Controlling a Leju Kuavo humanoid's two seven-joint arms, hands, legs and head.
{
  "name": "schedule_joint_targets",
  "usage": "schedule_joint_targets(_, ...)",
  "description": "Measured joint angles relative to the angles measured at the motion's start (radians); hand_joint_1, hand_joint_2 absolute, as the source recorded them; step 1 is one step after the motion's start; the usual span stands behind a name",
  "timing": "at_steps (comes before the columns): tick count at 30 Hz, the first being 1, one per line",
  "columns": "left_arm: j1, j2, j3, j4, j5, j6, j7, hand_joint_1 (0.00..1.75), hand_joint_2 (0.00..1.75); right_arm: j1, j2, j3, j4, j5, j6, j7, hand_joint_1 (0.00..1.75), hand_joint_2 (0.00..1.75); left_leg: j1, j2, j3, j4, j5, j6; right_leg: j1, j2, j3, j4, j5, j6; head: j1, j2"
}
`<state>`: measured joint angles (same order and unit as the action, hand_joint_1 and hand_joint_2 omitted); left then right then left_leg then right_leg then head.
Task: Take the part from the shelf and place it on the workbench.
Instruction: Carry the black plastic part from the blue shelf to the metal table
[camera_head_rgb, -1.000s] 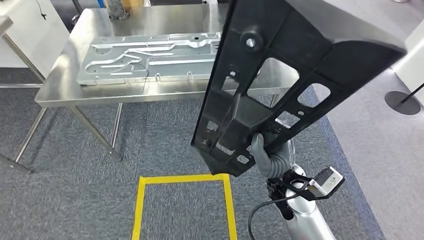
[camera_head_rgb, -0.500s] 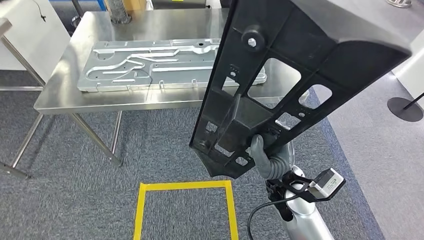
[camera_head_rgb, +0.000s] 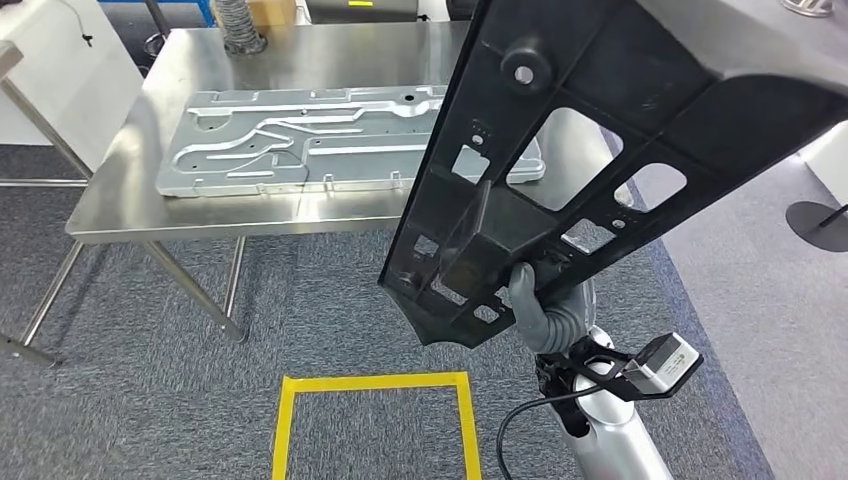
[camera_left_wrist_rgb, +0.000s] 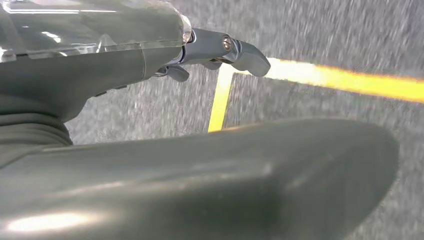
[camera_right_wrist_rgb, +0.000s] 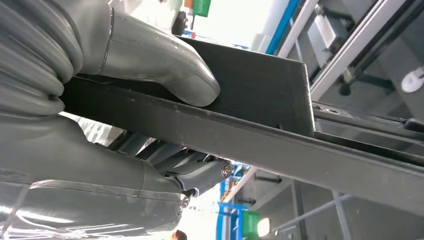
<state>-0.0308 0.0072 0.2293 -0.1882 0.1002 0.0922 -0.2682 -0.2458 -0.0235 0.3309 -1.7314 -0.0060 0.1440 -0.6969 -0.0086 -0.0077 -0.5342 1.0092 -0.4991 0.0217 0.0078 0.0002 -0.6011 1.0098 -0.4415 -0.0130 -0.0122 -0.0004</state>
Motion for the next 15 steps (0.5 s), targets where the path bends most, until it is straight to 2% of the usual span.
schedule_joint_targets(2,-0.001,0.0,0.001,0.0,0.0,0.001,-0.001,0.0,0.0,-0.003,0.002,-0.002,-0.002,-0.003,0.001,0.0,1.75,1.75,0.001,0.004,-0.007,0.029,-0.016,-0.011,-0.008,0.0,0.022,-0.022,-0.001,-0.006,0.0,0.0)
schedule_joint_targets(3,-0.002,0.001,0.001,0.0,-0.001,0.002,-0.001,0.0,0.0,-0.005,0.003,-0.003,-0.003,-0.004,0.0,0.0,1.75,1.75,0.003,0.005,-0.03,0.075,-0.036,-0.017,-0.011,-0.001,0.035,-0.03,-0.003,-0.007,0.0,0.0)
schedule_joint_targets(5,-0.001,0.001,0.001,0.0,-0.001,0.003,-0.002,0.0,0.0,-0.01,0.005,-0.003,-0.003,-0.007,0.0,-0.001,1.75,1.75,0.011,0.005,-0.109,0.207,-0.078,-0.028,-0.012,-0.003,0.051,-0.033,-0.015,-0.01,0.0,0.0)
schedule_joint_targets(6,0.001,0.002,0.002,0.0,-0.002,0.003,-0.002,0.0,0.0,-0.01,0.006,-0.003,-0.003,-0.008,-0.001,0.0,1.75,1.75,0.015,0.005,-0.147,0.26,-0.086,-0.033,-0.012,-0.003,0.058,-0.033,-0.023,-0.009,0.0,0.0)
schedule_joint_targets(7,0.003,0.002,0.002,0.0,-0.004,0.004,-0.002,0.0,0.0,-0.009,0.006,-0.003,-0.003,-0.01,-0.001,0.0,1.75,1.75,0.019,0.005,-0.17,0.278,-0.072,-0.037,-0.013,-0.003,0.068,-0.032,-0.031,-0.008,0.0,0.0)
schedule_joint_targets(8,0.005,0.002,0.002,0.0,-0.006,0.005,-0.002,0.0,0.0,-0.008,0.006,-0.004,-0.003,-0.011,-0.002,0.0,1.75,1.75,0.023,0.005,-0.174,0.257,-0.04,-0.041,-0.015,-0.002,0.078,-0.032,-0.04,-0.005,0.0,0.0)
schedule_joint_targets(10,0.007,0.003,0.002,0.0,-0.009,0.006,-0.002,0.0,0.0,-0.007,0.007,-0.004,-0.003,-0.011,-0.004,0.0,1.75,1.75,0.029,0.006,-0.132,0.131,0.051,-0.046,-0.019,0.0,0.104,-0.03,-0.061,0.004,0.0,0.0)
schedule_joint_targets(11,0.008,0.003,0.002,0.0,-0.01,0.006,-0.002,0.0,0.0,-0.008,0.007,-0.005,-0.004,-0.012,-0.005,0.0,1.75,1.75,0.028,0.006,-0.107,0.07,0.078,-0.045,-0.019,0.0,0.113,-0.028,-0.072,0.011,0.0,0.0)
schedule_joint_targets(12,0.007,0.003,0.002,0.0,-0.012,0.006,-0.002,0.0,0.0,-0.008,0.008,-0.005,-0.005,-0.012,-0.007,0.0,1.75,1.75,0.027,0.006,-0.09,0.031,0.09,-0.041,-0.018,0.001,0.119,-0.028,-0.079,0.018,0.0,0.0)
schedule_joint_targets(15,0.004,0.003,0.002,0.0,-0.018,0.006,-0.002,0.0,0.0,-0.008,0.009,-0.009,-0.01,-0.013,-0.014,0.0,1.75,1.75,0.022,0.003,-0.078,0.011,0.076,-0.018,-0.017,0.001,0.122,-0.023,-0.084,0.036,0.0,0.0)
